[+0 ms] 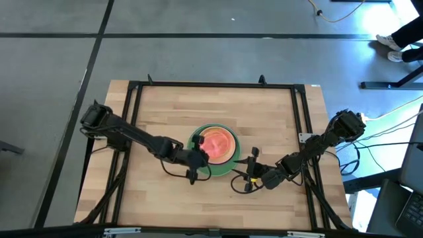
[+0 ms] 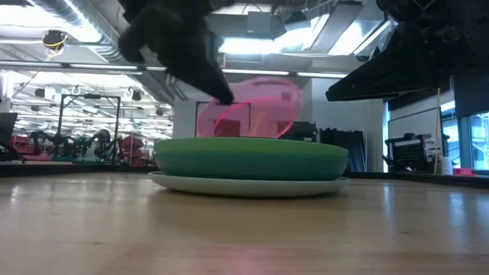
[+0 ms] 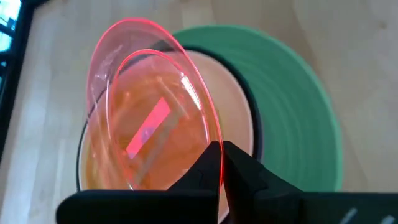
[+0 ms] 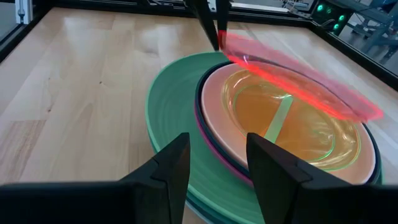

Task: Stack plastic plates
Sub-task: Stack the pink plate on top of the light green plate, then return to Home Position

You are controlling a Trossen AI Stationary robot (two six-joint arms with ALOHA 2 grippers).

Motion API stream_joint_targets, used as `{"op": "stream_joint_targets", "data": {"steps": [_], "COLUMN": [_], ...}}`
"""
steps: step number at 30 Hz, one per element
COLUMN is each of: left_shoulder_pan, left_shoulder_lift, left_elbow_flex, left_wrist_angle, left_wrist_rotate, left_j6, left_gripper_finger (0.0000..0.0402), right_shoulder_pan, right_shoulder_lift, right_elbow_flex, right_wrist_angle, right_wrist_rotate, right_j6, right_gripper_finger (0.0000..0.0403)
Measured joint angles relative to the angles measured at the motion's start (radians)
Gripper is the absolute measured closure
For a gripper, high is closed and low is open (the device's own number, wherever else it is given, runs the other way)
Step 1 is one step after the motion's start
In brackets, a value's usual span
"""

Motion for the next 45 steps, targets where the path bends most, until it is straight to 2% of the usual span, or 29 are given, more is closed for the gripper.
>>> {"op": "stream_joint_targets", "data": {"steps": [14,25,31,38,42,45], "left_shoulder_pan": [0.024,0.022,0.005,0.000,0.000,0.006], "left_shoulder_lift": [0.033,0.032,0.003,-0.099,-0.164,-0.215], "left_elbow_flex": [0.000,0.000,0.000,-0.018,-0.092,-0.198], "left_wrist_angle": [-0.016,-0.018,-0.028,-0.064,0.026,0.190], "left_wrist_rotate": [-0.002,0.013,0.019,0.024,0.022,0.025], "left_j6": [0.002,-0.006,-0.006,-0.041,-0.060,-0.053], "left_gripper_finger": [0.0390,0.0312,0.0292,0.0302,0.0313,0.0322], "right_shoulder_pan": [0.000,0.000,0.000,0.001,0.001,0.001], "right_shoulder_lift": [0.000,0.000,0.000,0.000,0.000,0.000], "right_elbow_flex": [0.000,0.000,0.000,0.000,0.000,0.000], "right_wrist_angle": [0.000,0.000,-0.002,-0.034,-0.031,-0.031], "right_wrist_rotate": [0.000,0.000,0.000,-0.001,-0.025,-0.018], "right_j6": [0.000,0.000,0.000,-0.007,-0.005,-0.005], "right_gripper_finger": [0.0253,0.0253,0.0253,0.0253,0.0253,0.0253]}}
